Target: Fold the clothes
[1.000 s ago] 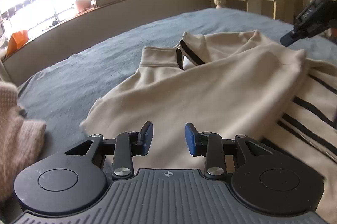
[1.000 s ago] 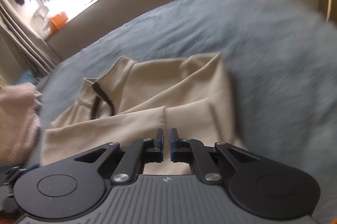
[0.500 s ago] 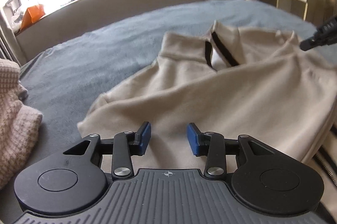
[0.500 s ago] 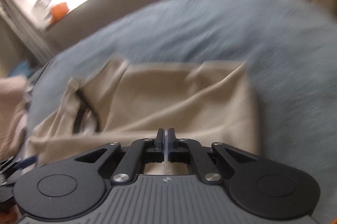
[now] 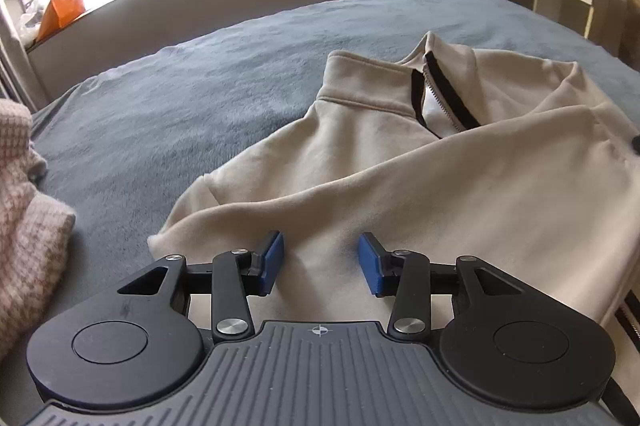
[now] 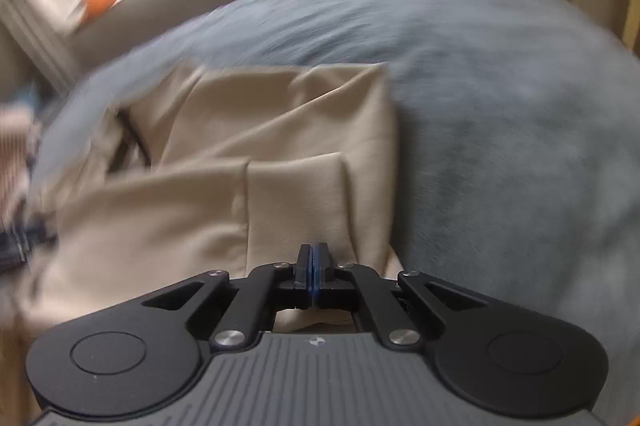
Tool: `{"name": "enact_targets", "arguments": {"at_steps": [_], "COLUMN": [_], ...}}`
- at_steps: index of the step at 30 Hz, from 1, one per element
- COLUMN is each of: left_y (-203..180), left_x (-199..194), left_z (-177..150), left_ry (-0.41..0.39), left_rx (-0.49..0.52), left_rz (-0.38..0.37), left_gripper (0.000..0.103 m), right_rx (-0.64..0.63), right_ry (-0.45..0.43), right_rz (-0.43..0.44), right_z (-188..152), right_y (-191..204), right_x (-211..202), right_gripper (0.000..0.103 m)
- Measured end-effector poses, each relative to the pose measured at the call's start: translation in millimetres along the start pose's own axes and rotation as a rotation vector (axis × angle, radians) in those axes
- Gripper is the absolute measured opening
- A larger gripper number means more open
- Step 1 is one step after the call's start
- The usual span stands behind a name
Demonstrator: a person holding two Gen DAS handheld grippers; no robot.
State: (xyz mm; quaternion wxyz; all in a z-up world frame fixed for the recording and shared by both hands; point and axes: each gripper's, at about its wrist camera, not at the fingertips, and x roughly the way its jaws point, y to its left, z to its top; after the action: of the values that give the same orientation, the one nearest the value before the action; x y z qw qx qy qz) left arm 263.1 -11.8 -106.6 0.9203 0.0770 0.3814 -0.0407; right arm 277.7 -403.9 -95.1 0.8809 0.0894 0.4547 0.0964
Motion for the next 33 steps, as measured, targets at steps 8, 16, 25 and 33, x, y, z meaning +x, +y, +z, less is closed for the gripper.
{"name": "enact_targets", "arguments": {"at_steps": [8,16,25,33], "left_y": [-20.1,-54.1,-63.0,-64.5], "left_x": [-55.2,-66.3,-63.8,-65.0], "left_z": [-31.6,-61.2,-82.0,-89.6], "left_ry": [-0.043,-0.072,-0.068,-0.103], "left_rx": [0.074,0.193,0.101,0.023], "left_rz": [-0.07,0.034,0.052,0.121], "left_gripper": [0.044,0.044,0.068,0.077], "right_rx": [-0.19,-0.104,-0.296,-0.5], "right_ry": [0.001,0.013,0.126,0.095], "right_rz": [0.017,-0.037,0.075,0.077], "right_z": [-21.9,-19.9,-36.6,-9.8], "right_y": [44.4,53.8,120.5,186.3], "right_x": [-22.7,-16.7,2.0,-16.7], "right_gripper": [0.0,0.001,0.012,0.014]}}
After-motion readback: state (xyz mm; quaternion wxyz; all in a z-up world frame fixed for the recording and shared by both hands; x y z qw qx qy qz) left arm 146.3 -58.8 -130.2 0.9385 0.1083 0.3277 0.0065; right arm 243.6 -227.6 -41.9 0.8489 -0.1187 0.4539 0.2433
